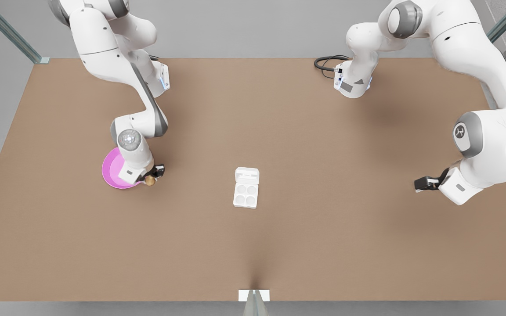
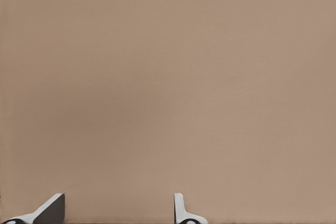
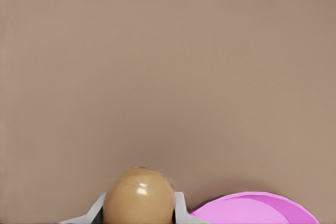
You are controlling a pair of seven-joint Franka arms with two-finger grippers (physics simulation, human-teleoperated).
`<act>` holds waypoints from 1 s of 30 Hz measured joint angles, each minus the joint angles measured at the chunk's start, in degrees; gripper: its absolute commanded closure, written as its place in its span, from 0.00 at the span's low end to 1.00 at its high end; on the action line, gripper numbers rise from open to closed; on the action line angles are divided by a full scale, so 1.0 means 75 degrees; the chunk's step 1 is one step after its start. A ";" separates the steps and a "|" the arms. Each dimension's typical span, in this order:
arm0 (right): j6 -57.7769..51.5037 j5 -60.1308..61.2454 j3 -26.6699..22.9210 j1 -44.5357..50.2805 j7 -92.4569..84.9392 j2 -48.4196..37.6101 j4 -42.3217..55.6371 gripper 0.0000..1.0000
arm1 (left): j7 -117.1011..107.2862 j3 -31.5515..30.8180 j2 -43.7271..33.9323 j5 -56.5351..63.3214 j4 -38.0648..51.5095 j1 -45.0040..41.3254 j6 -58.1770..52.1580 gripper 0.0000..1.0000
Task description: Pack egg into the box and close the box lid
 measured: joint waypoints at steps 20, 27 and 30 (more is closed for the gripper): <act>0.0058 0.0947 0.0770 0.2242 0.0022 0.2121 0.3759 0.42 | -0.0046 0.0000 0.0129 0.0011 0.0000 0.0093 0.0141 0.00; 0.0070 0.1261 0.0913 0.2276 0.0011 0.2648 0.4688 0.42 | -0.0047 0.0000 0.0170 0.0011 0.0000 0.0093 0.0216 0.00; 0.0153 0.1534 0.0901 0.2348 0.0041 0.3011 0.5163 0.41 | -0.0047 0.0000 0.0214 0.0011 0.0000 0.0093 0.0264 0.00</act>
